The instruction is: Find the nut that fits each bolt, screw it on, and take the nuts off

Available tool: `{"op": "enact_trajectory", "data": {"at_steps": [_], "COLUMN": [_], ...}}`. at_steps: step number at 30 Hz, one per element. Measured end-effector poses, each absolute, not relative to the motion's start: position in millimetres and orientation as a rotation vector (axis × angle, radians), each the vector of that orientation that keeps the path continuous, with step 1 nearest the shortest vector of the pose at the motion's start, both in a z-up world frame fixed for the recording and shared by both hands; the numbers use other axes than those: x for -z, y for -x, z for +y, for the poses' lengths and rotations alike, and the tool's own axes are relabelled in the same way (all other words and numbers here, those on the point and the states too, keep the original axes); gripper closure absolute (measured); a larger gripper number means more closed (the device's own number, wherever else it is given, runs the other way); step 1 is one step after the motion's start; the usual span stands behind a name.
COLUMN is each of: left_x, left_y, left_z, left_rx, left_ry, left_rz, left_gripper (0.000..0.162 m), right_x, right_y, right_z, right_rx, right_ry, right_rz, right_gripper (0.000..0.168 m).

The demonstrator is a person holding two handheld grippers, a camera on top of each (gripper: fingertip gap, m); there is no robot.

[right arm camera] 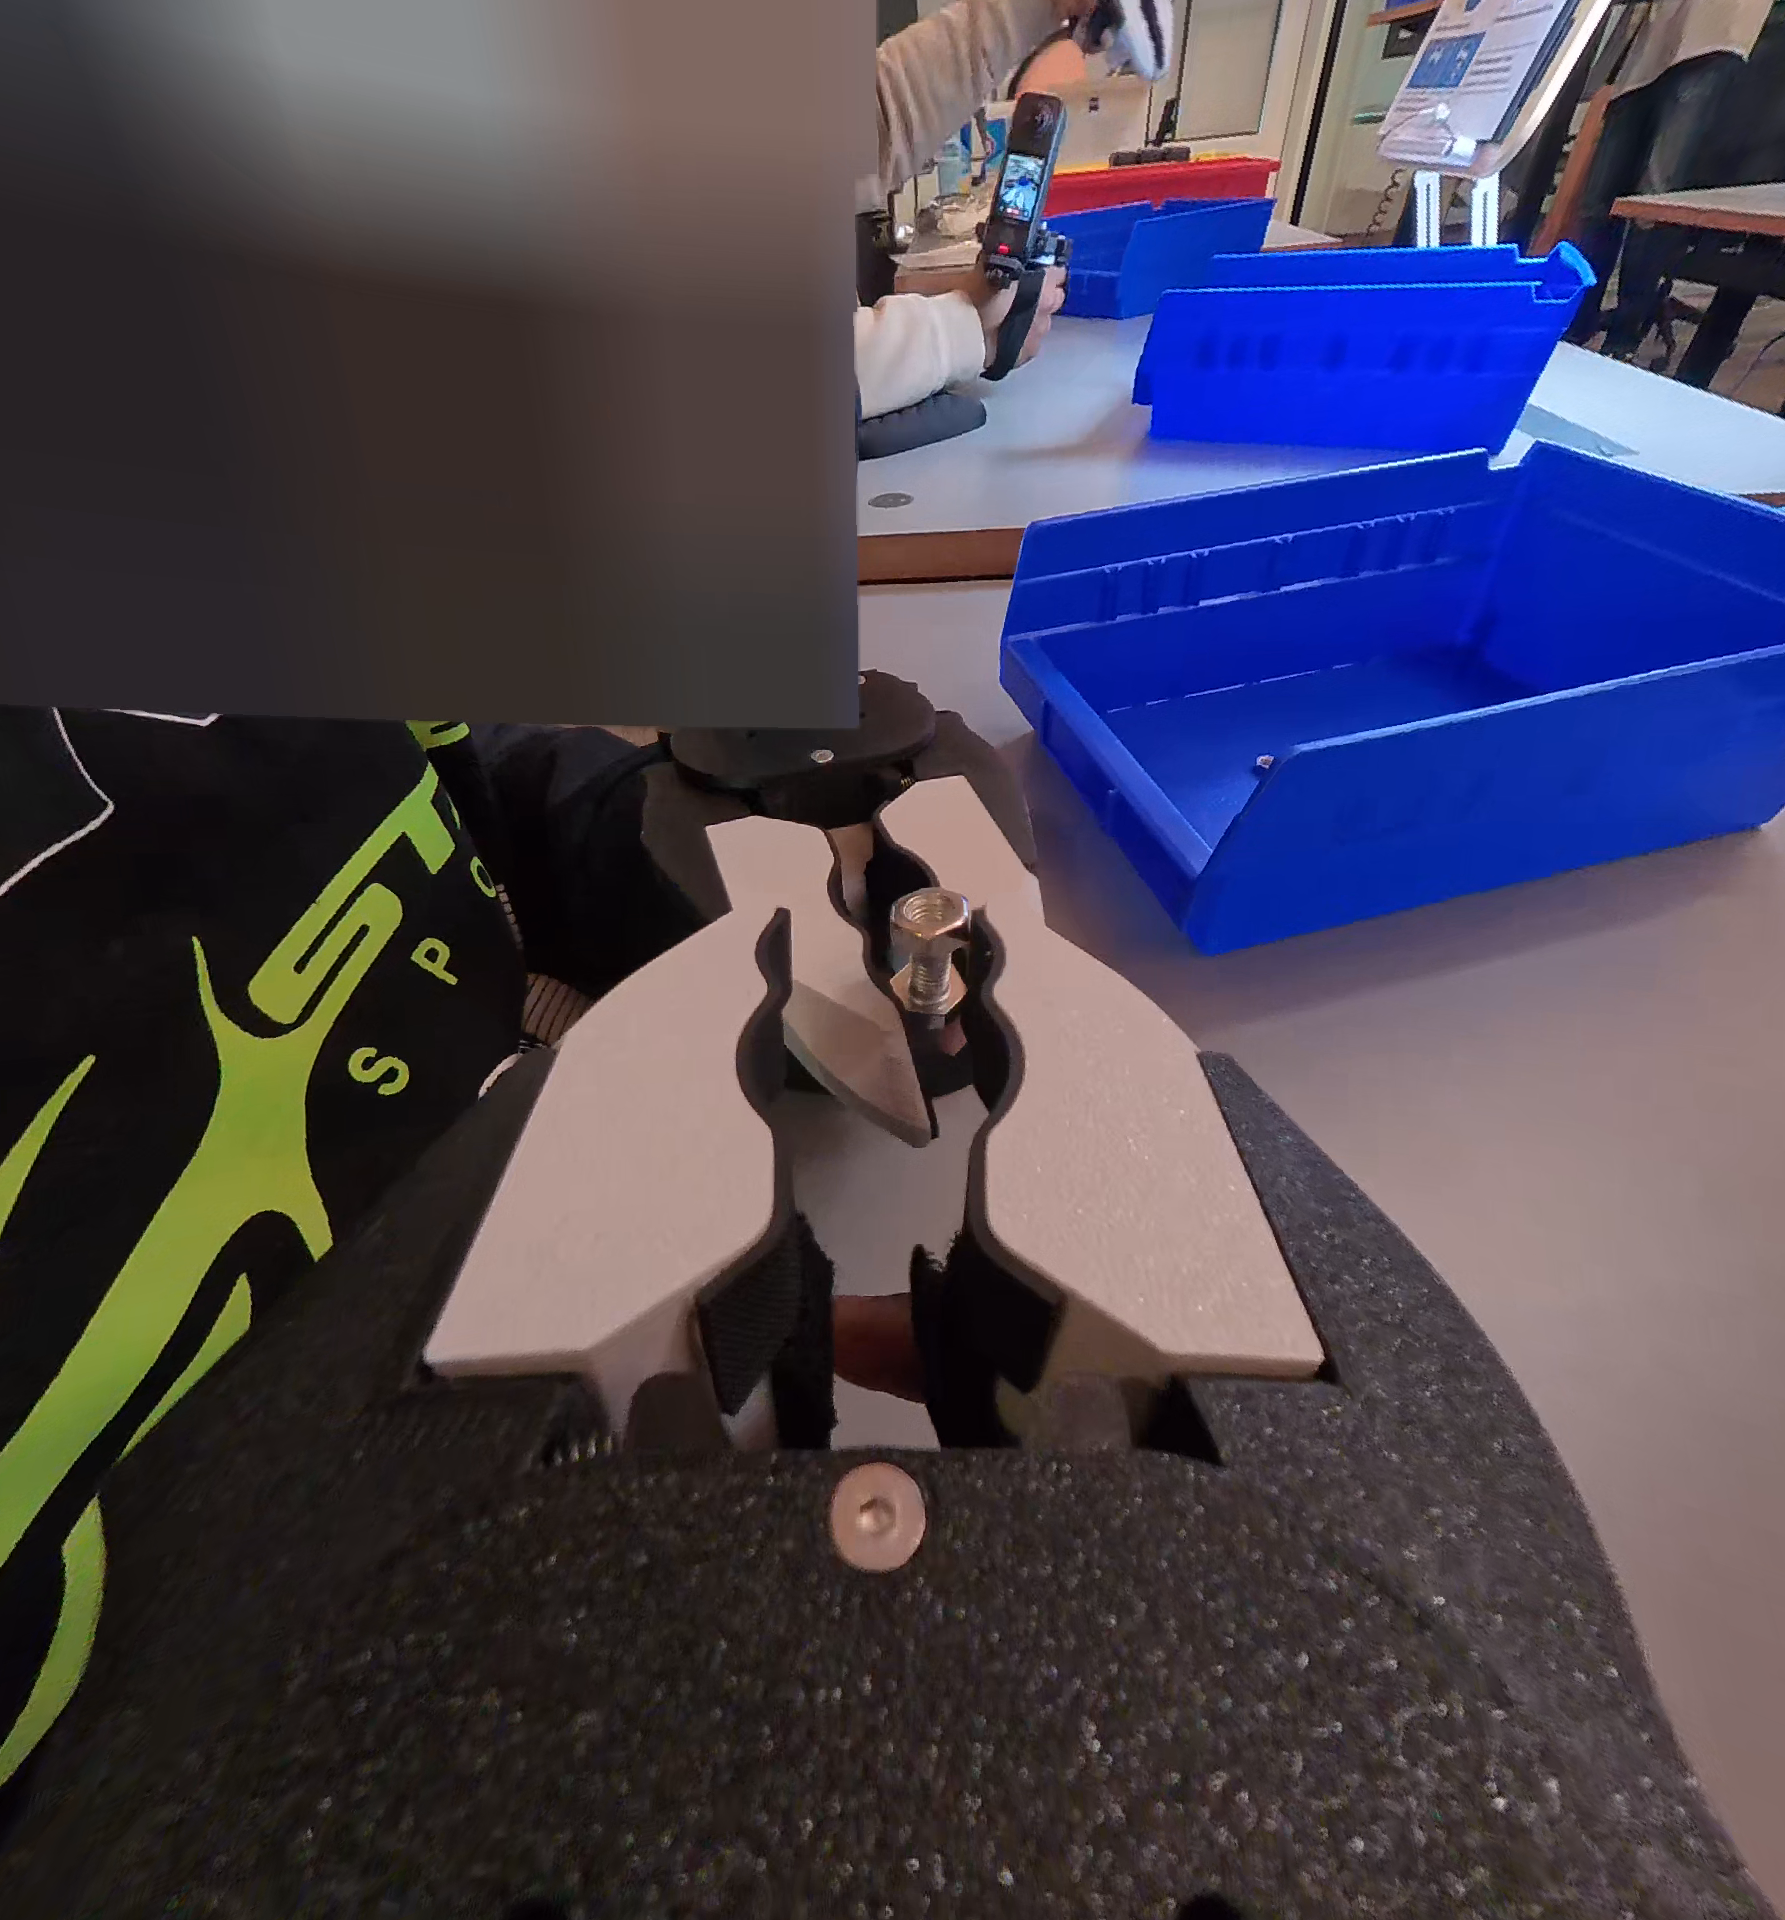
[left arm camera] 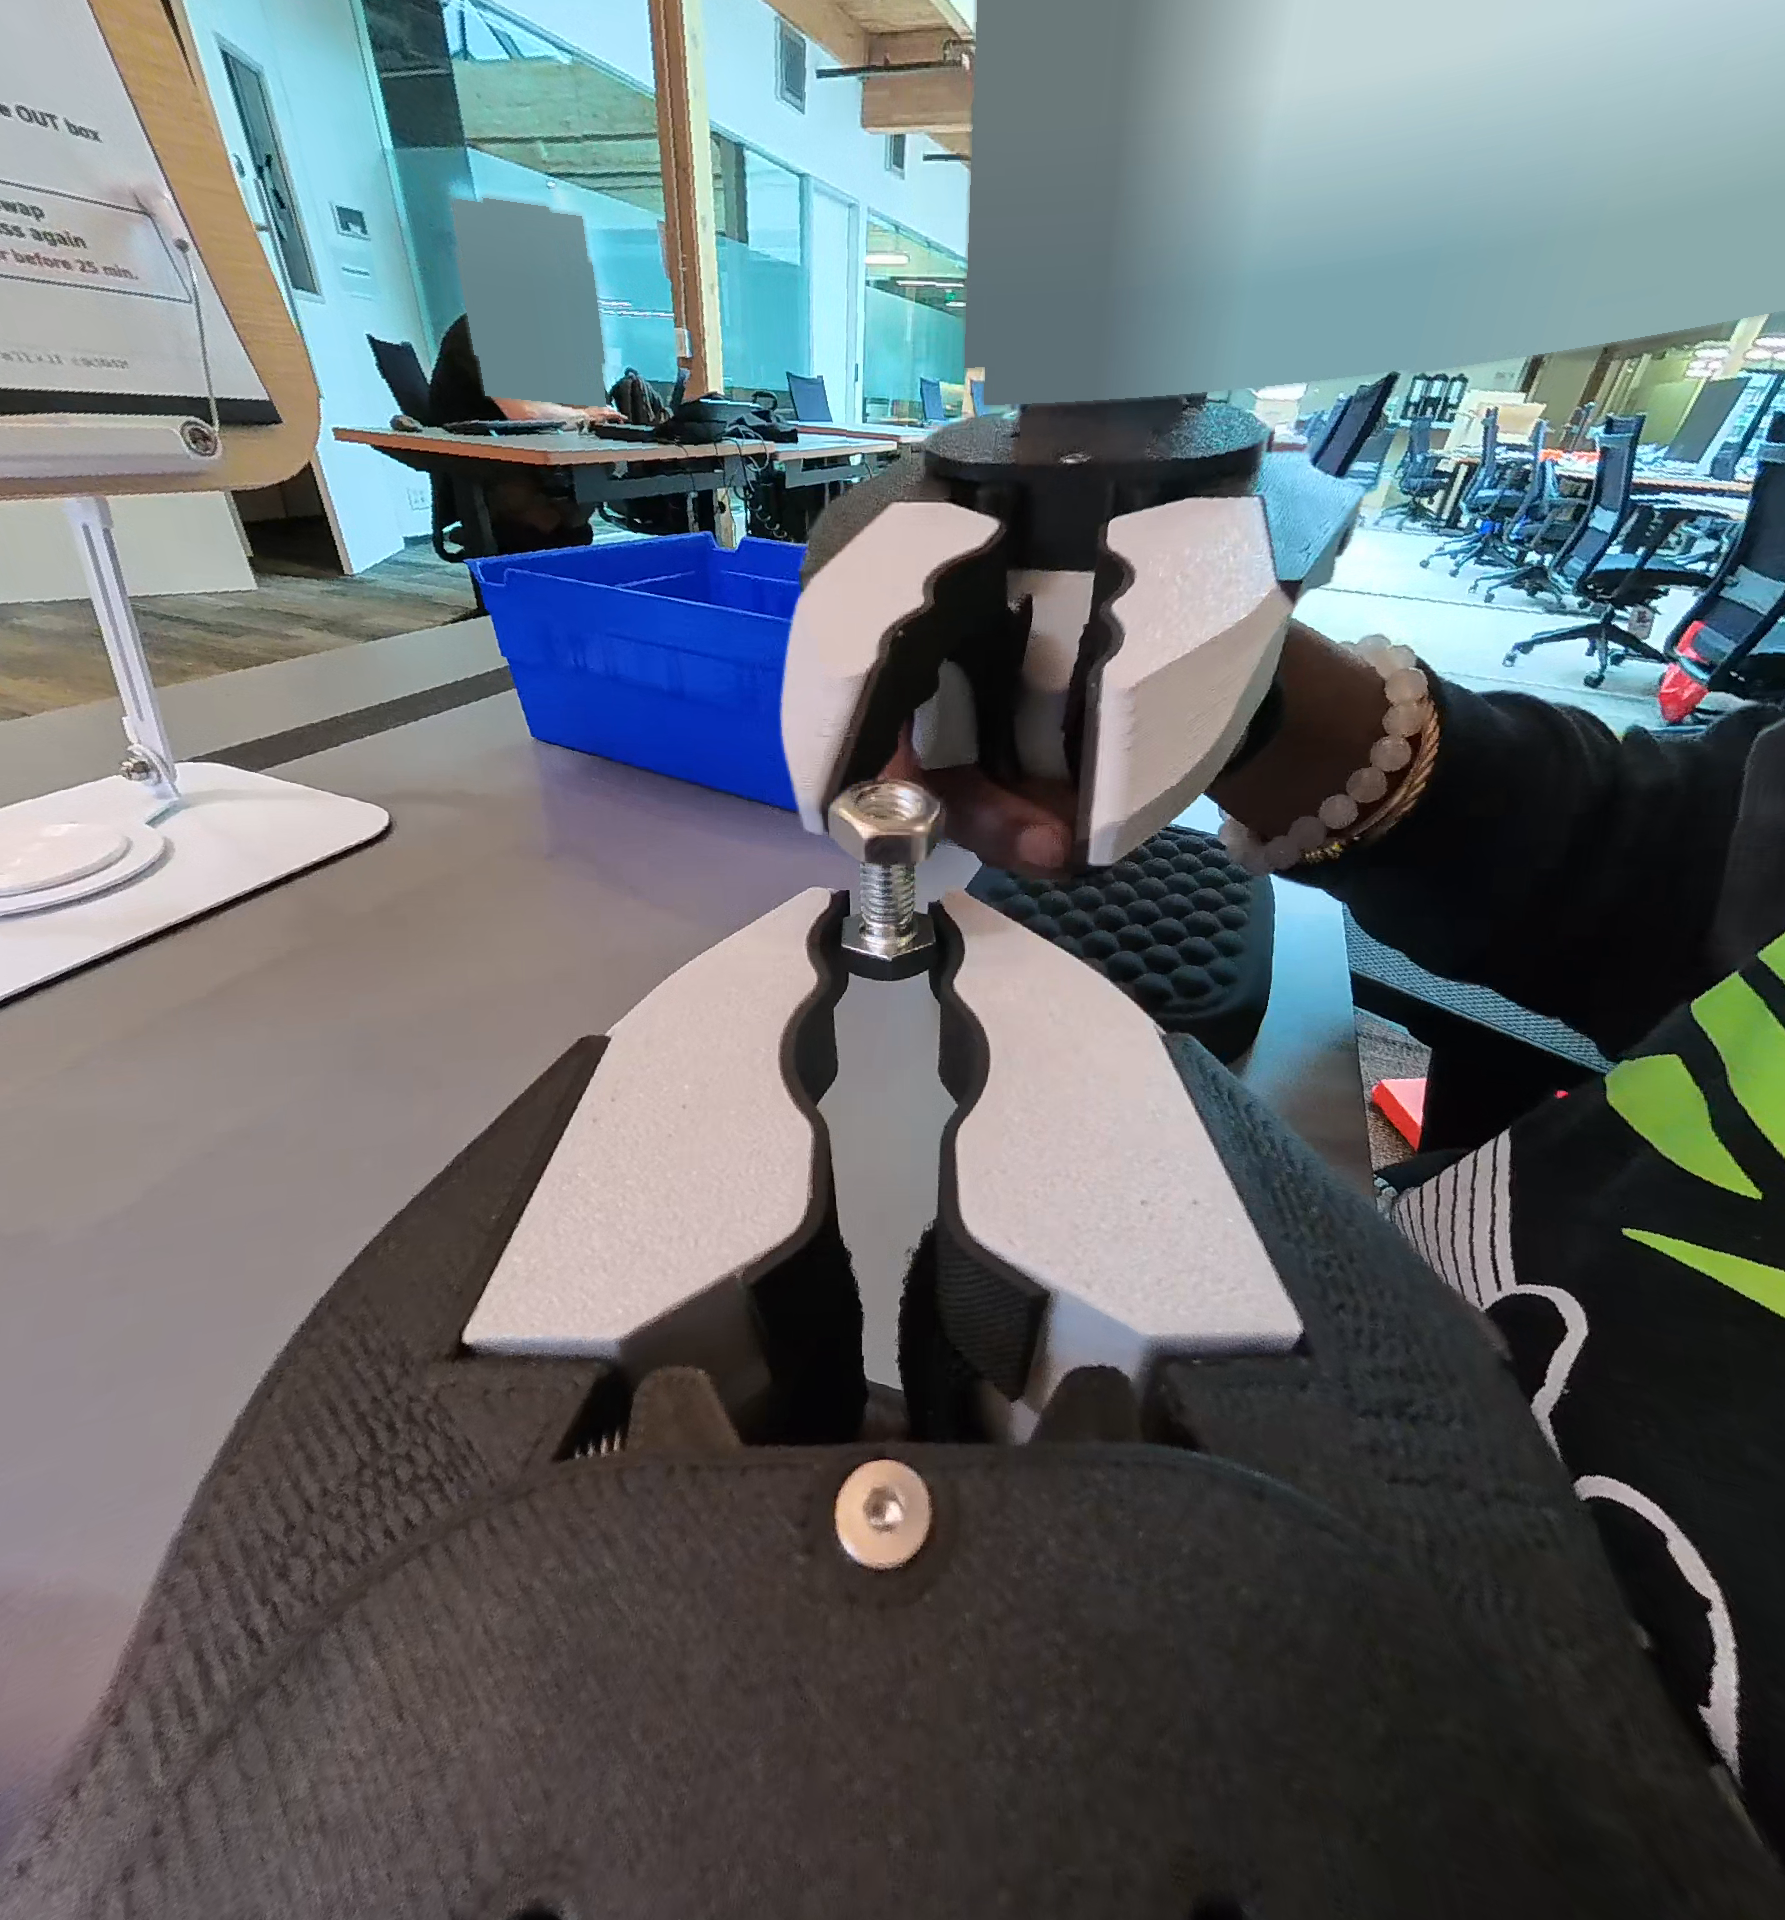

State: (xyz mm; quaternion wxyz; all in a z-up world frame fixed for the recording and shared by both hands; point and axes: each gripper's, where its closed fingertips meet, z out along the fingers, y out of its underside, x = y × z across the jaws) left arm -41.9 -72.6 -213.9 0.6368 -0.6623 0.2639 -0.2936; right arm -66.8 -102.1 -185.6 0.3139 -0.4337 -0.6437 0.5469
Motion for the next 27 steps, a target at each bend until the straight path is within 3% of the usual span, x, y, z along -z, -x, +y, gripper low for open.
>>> {"op": "enact_trajectory", "data": {"at_steps": [9, 15, 27], "left_x": [214.8, 216.0, 216.7], "left_y": [40.9, 38.9, 41.8], "left_z": [-72.0, -71.0, -69.1], "left_rx": [0.674, 0.671, 0.672], "left_ry": [1.518, 1.523, 1.54], "left_rz": [0.599, 0.609, 0.581], "left_gripper": [0.147, 0.147, 0.147], "right_x": [188.9, 186.8, 185.0], "right_y": [59.4, 64.9, 55.8], "right_z": [-97.7, -98.7, -96.8], "right_rx": [-1.428, -1.415, -1.4], "right_ry": [1.17, 1.146, 1.156], "right_rz": [-1.685, -1.671, -1.652], "right_gripper": [0.14, 0.129, 0.142]}}
